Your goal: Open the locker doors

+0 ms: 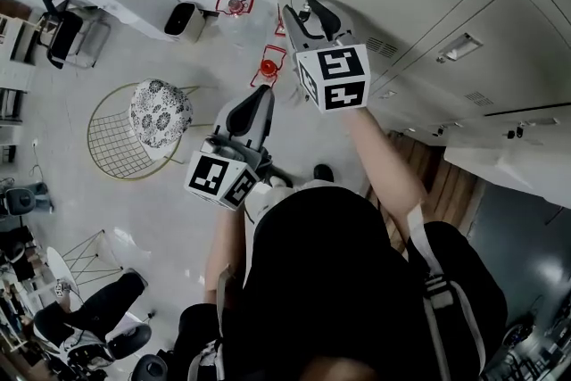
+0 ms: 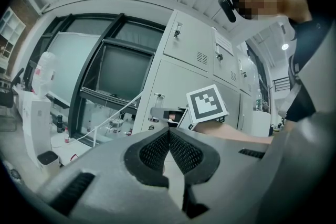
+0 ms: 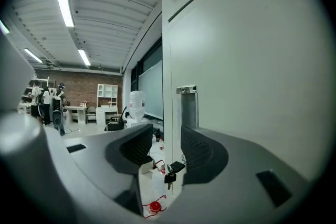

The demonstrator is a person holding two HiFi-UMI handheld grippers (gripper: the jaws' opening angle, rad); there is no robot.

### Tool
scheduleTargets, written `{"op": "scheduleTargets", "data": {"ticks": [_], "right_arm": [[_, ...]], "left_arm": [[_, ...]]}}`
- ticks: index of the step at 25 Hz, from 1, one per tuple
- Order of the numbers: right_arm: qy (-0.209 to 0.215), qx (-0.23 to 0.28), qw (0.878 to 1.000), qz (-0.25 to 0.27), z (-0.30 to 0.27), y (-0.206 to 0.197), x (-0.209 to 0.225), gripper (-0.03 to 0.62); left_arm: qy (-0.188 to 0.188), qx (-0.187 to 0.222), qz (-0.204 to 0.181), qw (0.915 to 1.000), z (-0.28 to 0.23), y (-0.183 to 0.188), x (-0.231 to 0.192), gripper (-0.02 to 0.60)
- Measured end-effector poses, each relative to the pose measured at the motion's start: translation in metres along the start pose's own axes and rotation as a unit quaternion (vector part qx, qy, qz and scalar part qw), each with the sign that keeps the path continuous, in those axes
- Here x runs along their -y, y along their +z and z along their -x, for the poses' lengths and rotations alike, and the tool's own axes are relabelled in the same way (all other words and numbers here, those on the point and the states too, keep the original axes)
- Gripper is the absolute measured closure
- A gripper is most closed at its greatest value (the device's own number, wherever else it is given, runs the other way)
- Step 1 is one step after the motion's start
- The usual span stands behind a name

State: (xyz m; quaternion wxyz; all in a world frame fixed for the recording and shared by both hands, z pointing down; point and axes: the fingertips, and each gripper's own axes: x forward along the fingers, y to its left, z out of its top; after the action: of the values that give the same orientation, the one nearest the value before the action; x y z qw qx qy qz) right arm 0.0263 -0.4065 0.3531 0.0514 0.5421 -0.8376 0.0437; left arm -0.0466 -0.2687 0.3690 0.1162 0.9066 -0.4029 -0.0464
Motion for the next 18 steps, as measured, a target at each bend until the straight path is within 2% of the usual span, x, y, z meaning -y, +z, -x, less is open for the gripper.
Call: {"op": "scheduleTargets", "data": {"ticks": [2,12,18], "right_arm": [[-0.011,-0.003,1.000,0.003,-0.005,-0.002,0.001,0.414],[-0.029,-0.006,1.000,0.004,-0.021,-0.001,-0.002,0.368],[-0.029,-0.008,1.000,0.000,-0.027,0.000,-0.002,0.368]], "left_arm": [[0.002,0.000,0.000,1.0000,0.002,-0.001,-0.003,0.566],[0.010,0.001,-0.002,0.9999,0.010,-0.001,-0.017,0.566],[0.015,0.000,-0.008,0.9999,0.015,0.001,-0.020,0.566]]}}
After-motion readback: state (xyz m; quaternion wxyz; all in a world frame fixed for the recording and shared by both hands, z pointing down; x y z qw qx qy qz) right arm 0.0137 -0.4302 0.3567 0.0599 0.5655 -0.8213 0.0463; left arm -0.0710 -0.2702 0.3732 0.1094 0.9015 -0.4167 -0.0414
